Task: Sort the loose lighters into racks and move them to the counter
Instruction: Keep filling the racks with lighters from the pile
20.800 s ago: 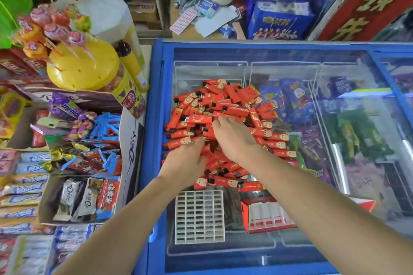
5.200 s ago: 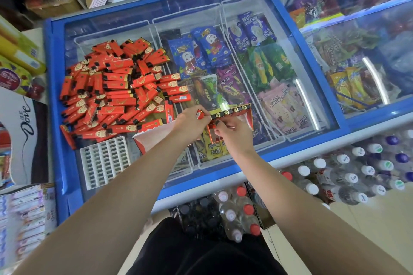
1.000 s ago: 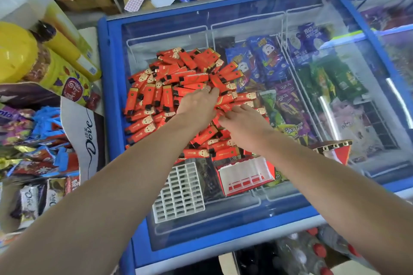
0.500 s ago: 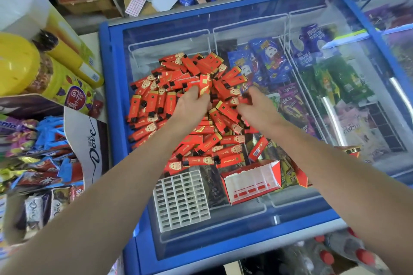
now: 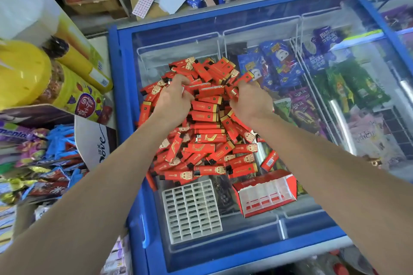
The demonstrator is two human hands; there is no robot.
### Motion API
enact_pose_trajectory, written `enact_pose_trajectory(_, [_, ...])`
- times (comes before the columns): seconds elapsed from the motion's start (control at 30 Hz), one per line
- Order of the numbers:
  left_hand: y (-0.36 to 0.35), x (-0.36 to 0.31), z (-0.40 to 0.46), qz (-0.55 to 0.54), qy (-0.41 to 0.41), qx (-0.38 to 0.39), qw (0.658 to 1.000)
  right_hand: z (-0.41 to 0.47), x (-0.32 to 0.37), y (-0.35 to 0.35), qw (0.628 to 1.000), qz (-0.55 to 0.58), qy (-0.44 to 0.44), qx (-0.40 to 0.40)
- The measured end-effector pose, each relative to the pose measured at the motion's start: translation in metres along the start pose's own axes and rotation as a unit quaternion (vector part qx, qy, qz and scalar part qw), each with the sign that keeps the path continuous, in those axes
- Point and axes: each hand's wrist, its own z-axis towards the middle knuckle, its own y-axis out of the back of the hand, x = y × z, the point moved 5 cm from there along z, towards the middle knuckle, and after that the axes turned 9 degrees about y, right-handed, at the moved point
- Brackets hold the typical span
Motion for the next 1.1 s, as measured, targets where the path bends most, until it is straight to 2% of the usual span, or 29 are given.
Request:
enact_pose_trajectory(0.1, [0.001,-0.002,0.007,0.046,-0.022,0.002,0.999,0.003,0.000,-0.001,1.000,0.006,-0.010,0.016])
enact_pose_trajectory(0.17, [0.003,-0.012,0.009,0.112,-0.069,-0.018,0.991,0.005,-0.001,0.000,0.999,0.033,-0.029,0.032])
enact_pose_trajectory(0.3, [-0.006,-0.031,0.010,0.298,-0.124,-0.029,0.946,0.007,-0.007,0.006,0.992,0.059,-0.088,0.067])
enact_pose_trajectory(0.37, [-0.012,-0.039,0.011,0.374,-0.144,-0.045,0.915,0.007,-0.012,0.005,0.981,0.132,-0.119,0.082])
enact_pose_trajectory(0.43, [-0.019,-0.044,0.013,0.416,-0.175,-0.051,0.891,0.006,-0.018,0.004,0.956,0.239,-0.152,0.074])
enact_pose_trajectory(0.57, [-0.028,-0.050,0.019,0.444,-0.204,-0.048,0.871,0.005,-0.025,0.010,0.873,0.442,-0.206,0.014])
enact_pose_trajectory(0.73, [-0.043,-0.056,0.023,0.478,-0.237,-0.042,0.845,0.011,-0.022,0.009,0.806,0.540,-0.242,0.011])
enact_pose_trajectory(0.83, [-0.045,-0.058,0.025,0.470,-0.242,-0.048,0.848,0.018,-0.015,0.007,0.778,0.576,-0.250,0.011])
enact_pose_trajectory(0.9, [-0.044,-0.057,0.027,0.433,-0.240,-0.036,0.868,0.021,-0.015,0.005,0.767,0.589,-0.254,0.004])
enact_pose_trajectory(0.97, [-0.033,-0.055,0.026,0.309,-0.210,-0.017,0.927,0.022,-0.011,0.007,0.752,0.614,-0.239,-0.008])
enact_pose_trajectory(1.03, [-0.013,-0.047,0.029,0.120,-0.130,-0.004,0.984,0.027,-0.007,0.014,0.761,0.612,-0.215,-0.022])
enact_pose_trajectory(1.1, [0.006,-0.032,0.032,-0.038,-0.034,-0.005,0.999,0.030,-0.002,0.021,0.791,0.585,-0.175,-0.038])
